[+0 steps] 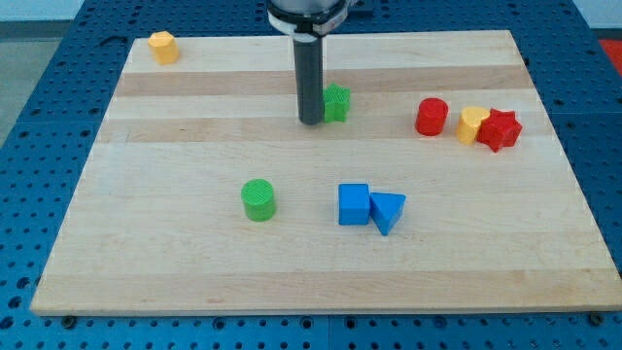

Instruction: Move the green star towards top center

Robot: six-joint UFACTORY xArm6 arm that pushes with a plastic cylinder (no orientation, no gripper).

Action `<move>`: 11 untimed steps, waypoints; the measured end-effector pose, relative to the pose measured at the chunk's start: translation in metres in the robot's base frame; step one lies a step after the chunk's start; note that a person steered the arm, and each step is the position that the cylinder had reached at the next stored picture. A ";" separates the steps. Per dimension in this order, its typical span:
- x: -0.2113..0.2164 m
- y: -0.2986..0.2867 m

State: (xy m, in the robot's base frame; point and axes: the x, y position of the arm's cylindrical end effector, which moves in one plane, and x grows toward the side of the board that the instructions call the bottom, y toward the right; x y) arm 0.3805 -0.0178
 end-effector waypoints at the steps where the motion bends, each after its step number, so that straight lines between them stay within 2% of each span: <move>1: 0.018 0.012; 2: 0.015 0.039; 5: -0.092 -0.020; 6: -0.105 -0.026; 8: -0.065 -0.012; 10: -0.117 -0.016; 11: -0.125 -0.018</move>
